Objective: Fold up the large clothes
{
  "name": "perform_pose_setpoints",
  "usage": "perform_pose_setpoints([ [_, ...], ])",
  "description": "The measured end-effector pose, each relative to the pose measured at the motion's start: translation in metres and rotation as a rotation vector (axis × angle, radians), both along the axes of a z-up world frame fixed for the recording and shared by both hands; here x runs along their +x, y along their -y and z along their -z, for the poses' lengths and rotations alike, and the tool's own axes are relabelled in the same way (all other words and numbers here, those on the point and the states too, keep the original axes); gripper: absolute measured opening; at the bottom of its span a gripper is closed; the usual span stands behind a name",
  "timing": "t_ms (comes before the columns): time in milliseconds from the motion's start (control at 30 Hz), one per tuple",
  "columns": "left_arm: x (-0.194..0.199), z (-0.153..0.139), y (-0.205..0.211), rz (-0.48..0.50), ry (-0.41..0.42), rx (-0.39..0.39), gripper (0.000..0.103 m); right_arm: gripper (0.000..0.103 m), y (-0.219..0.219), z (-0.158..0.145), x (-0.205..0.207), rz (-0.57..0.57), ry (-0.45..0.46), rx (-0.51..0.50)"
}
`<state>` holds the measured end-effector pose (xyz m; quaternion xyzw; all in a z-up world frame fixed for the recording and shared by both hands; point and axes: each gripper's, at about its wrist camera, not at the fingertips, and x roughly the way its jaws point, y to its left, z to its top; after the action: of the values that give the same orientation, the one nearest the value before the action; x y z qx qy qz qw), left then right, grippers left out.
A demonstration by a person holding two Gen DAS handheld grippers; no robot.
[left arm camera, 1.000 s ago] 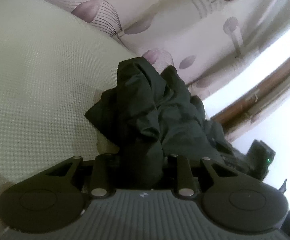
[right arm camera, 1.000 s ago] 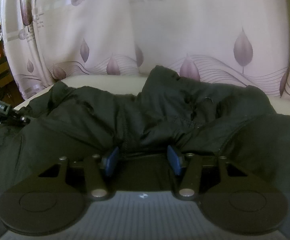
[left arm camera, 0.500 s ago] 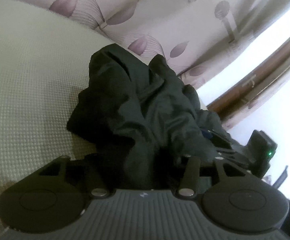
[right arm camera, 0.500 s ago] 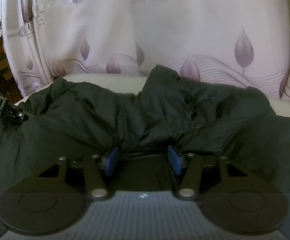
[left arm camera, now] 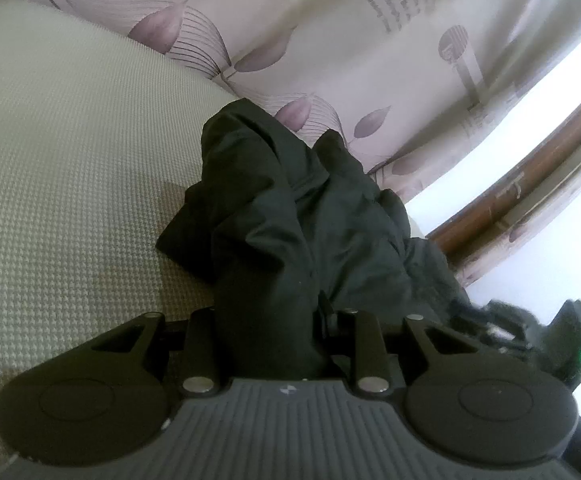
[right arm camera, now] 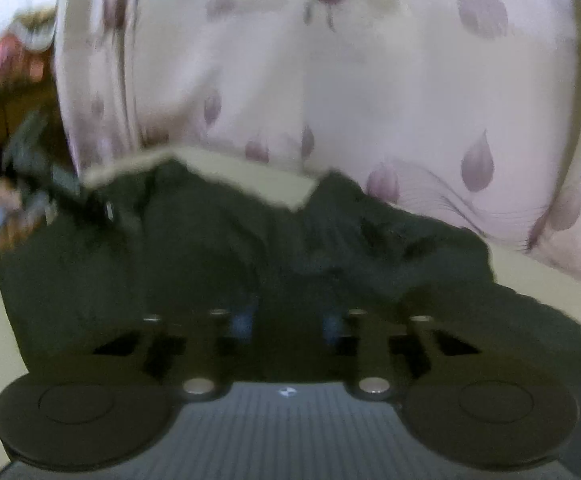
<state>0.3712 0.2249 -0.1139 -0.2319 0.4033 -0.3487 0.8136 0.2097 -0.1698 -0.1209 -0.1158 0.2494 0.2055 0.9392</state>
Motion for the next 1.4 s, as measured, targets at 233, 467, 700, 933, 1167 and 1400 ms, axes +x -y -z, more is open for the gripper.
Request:
perform_pose_setpoints([
  [233,0.007,0.005,-0.013,0.088,-0.037,-0.012,0.051,0.012,-0.008,0.022,0.022,-0.079,-0.033,-0.086],
  [467,0.0,0.009,0.017,0.074,-0.053,-0.041,0.043,0.01,-0.011,0.04,0.038,-0.085,-0.068,-0.012],
  [700,-0.034,-0.028,0.018,-0.02,-0.051,-0.104,0.028,0.01,-0.002,0.044,0.036,-0.039,-0.079,0.089],
  [933,-0.063,-0.1,0.066,-0.056,-0.045,-0.042,0.025,0.01,0.009,0.047,0.034,0.036,-0.107,0.235],
  [1167,-0.08,-0.143,0.154,-0.072,-0.099,-0.049,0.025,0.01,0.039,0.056,0.035,0.088,-0.196,0.516],
  [1400,-0.093,-0.141,0.244,-0.071,-0.15,-0.072,0.025,0.01,0.066,0.072,0.031,0.103,-0.255,0.766],
])
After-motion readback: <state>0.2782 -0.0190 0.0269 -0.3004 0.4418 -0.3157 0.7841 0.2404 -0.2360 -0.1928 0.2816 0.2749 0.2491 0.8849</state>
